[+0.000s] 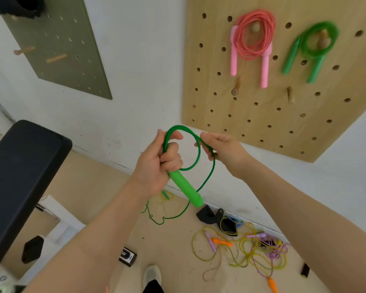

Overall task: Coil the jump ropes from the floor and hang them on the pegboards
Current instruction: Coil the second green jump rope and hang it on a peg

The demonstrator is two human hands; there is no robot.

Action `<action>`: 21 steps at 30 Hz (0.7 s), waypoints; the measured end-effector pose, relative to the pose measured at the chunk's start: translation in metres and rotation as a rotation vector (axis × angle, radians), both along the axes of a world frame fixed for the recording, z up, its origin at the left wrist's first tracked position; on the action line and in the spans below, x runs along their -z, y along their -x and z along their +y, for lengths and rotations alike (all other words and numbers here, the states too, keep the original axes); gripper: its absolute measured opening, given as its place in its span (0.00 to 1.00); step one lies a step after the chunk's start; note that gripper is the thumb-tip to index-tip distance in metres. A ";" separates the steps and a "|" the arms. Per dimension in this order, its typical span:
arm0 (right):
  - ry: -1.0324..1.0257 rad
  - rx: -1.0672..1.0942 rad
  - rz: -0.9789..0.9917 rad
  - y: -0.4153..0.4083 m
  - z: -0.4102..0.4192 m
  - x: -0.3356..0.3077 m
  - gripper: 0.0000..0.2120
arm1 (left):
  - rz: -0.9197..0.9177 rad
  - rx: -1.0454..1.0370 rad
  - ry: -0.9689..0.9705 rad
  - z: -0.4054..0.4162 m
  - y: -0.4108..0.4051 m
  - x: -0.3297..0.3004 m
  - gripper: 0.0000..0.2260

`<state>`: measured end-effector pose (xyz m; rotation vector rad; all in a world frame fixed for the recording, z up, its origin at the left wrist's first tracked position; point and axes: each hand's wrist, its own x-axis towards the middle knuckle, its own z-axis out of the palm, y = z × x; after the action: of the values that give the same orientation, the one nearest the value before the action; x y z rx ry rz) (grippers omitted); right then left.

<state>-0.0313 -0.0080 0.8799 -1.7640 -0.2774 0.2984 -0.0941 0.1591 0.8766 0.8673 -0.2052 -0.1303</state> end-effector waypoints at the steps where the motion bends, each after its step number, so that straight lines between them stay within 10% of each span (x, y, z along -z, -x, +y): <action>1: 0.114 -0.012 -0.052 0.004 -0.003 0.005 0.15 | -0.013 -0.021 0.022 -0.003 0.006 -0.003 0.20; 8: 0.315 -0.184 0.185 0.029 -0.034 0.039 0.20 | 0.100 -0.352 0.073 0.010 0.016 -0.014 0.14; 15: 1.007 -0.512 -0.377 0.045 -0.029 0.012 0.14 | 0.185 -0.220 -0.330 -0.007 0.024 -0.002 0.16; 21: 0.862 -0.450 -0.757 0.062 -0.009 -0.038 0.08 | 0.048 -0.073 -0.621 -0.034 0.029 0.005 0.16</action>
<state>-0.0936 -0.0166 0.9182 -2.6115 -1.2448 0.0371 -0.1231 0.1255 0.8713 1.4860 -0.0850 -0.1489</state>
